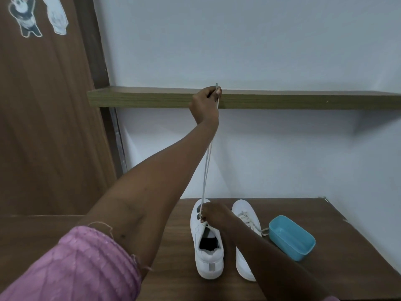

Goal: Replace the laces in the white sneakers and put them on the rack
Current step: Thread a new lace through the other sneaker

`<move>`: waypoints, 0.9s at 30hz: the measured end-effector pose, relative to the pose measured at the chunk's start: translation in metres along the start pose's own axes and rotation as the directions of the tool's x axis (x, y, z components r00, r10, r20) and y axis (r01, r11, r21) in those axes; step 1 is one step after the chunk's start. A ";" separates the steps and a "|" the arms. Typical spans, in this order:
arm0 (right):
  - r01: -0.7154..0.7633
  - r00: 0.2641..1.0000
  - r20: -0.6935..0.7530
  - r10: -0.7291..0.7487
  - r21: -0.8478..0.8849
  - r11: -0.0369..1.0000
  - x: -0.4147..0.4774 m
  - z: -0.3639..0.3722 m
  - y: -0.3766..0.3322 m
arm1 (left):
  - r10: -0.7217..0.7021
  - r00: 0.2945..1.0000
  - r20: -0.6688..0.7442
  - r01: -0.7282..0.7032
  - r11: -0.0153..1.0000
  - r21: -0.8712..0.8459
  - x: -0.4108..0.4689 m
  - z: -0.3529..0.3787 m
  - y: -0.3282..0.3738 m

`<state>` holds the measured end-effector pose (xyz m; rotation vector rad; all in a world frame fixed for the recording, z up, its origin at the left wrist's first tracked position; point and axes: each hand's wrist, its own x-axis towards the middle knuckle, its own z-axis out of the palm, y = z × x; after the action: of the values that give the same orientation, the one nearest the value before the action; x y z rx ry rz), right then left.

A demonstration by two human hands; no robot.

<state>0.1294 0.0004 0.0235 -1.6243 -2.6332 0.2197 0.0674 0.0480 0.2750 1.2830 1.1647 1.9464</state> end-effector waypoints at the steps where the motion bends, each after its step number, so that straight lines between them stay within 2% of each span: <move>1: 0.056 0.998 0.008 -0.055 -0.066 0.996 0.001 0.003 0.002 | -0.002 1.000 0.005 0.002 1.000 -0.004 -0.001 0.003 -0.002; 4: 0.131 0.990 -0.022 -0.137 -0.192 0.973 0.002 0.010 0.006 | 0.016 1.000 0.019 -0.015 1.000 -0.017 -0.011 0.012 -0.006; 7: 0.072 0.996 -0.031 -0.084 -0.296 0.953 0.004 0.014 0.006 | 0.047 0.998 0.051 -0.046 0.999 -0.024 -0.016 0.018 -0.007; 11: -0.023 1.000 -0.008 0.022 -0.211 0.977 0.012 0.014 0.012 | 0.103 0.989 0.107 -0.092 0.991 -0.099 -0.018 0.015 -0.013; 13: -0.035 0.998 0.038 0.042 -0.157 0.987 0.015 0.017 0.015 | 0.246 0.960 0.132 -0.246 0.969 -0.013 -0.022 0.009 -0.026; 14: -0.062 0.996 0.057 0.069 -0.122 0.991 0.016 0.018 0.017 | 0.369 0.913 0.175 -0.386 0.919 0.075 -0.023 0.005 -0.037; 15: -0.065 0.995 0.075 0.073 -0.102 0.993 0.017 0.019 0.019 | 0.511 0.819 0.262 -0.558 0.815 0.156 -0.023 0.000 -0.050; 16: -0.069 0.995 0.074 0.074 -0.068 0.995 0.018 0.021 0.022 | 0.636 0.668 0.388 -0.736 0.643 0.212 -0.022 -0.006 -0.065; 17: -0.068 0.995 0.071 0.070 -0.038 0.997 0.020 0.022 0.024 | 0.701 0.476 0.530 -0.876 0.432 0.215 -0.021 -0.012 -0.080; 18: -0.074 0.995 0.064 0.074 0.000 0.997 0.020 0.022 0.026 | 0.688 0.300 0.661 -0.952 0.255 0.167 -0.020 -0.019 -0.095; 19: -0.077 0.996 0.055 0.074 0.036 0.996 0.020 0.023 0.028 | 0.635 0.171 0.753 -0.984 0.142 0.103 -0.021 -0.026 -0.109; 20: -0.080 0.996 0.042 0.077 0.082 0.993 0.021 0.023 0.030 | 0.577 0.088 0.812 -0.995 0.080 0.052 -0.025 -0.034 -0.119; 21: -0.083 0.996 0.023 0.081 0.123 0.989 0.022 0.025 0.032 | 0.534 0.039 0.845 -0.999 0.041 0.020 -0.028 -0.039 -0.131; 22: -0.090 0.996 -0.007 0.093 0.175 0.980 0.023 0.025 0.034 | 0.498 0.022 0.867 -1.000 0.025 0.011 -0.030 -0.043 -0.143; 24: -0.096 0.991 -0.062 0.116 0.268 0.959 0.024 0.026 0.037 | 0.420 0.006 0.907 -1.000 0.023 -0.004 -0.035 -0.047 -0.165; 27: -0.102 0.985 -0.098 0.140 0.316 0.943 0.026 0.027 0.040 | 0.287 -0.032 0.957 -0.999 0.023 -0.040 -0.037 -0.043 -0.192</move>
<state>0.1497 0.0386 -0.0102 -1.6347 -2.2736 0.4971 0.0376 0.0968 0.0827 3.5698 0.5704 0.6641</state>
